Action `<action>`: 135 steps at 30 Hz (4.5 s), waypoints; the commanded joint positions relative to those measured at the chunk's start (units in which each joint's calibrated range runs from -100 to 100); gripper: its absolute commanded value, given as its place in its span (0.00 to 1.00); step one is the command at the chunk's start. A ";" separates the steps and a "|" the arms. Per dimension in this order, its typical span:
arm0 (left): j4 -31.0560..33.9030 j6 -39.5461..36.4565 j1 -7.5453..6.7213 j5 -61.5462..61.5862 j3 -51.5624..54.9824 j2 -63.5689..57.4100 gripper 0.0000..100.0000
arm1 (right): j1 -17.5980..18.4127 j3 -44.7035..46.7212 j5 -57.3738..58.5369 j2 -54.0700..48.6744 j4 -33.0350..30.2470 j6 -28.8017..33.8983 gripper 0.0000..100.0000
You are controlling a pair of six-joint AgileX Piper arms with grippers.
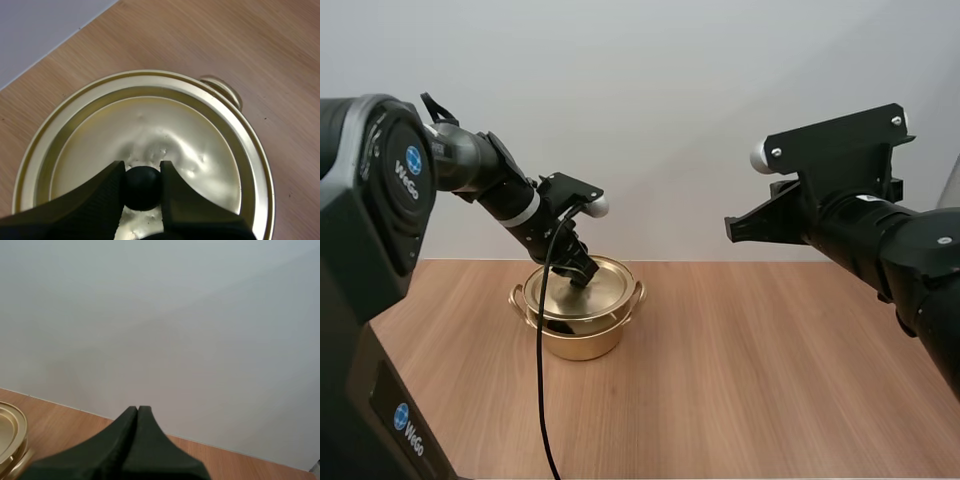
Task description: Open the pot, put the car inside, and close it
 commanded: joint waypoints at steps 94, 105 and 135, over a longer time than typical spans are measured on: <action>-3.70 -22.28 2.15 -25.20 33.50 -92.96 0.93 | 1.90 1.10 -12.46 3.75 13.80 -12.02 0.00; 12.44 -33.69 1.28 -56.60 59.30 -98.02 0.93 | -2.59 4.82 -2.00 0.84 14.86 -14.41 0.00; 17.20 -39.52 2.85 -44.67 69.86 -99.38 0.93 | -4.88 7.46 -1.25 0.84 27.19 -14.58 0.00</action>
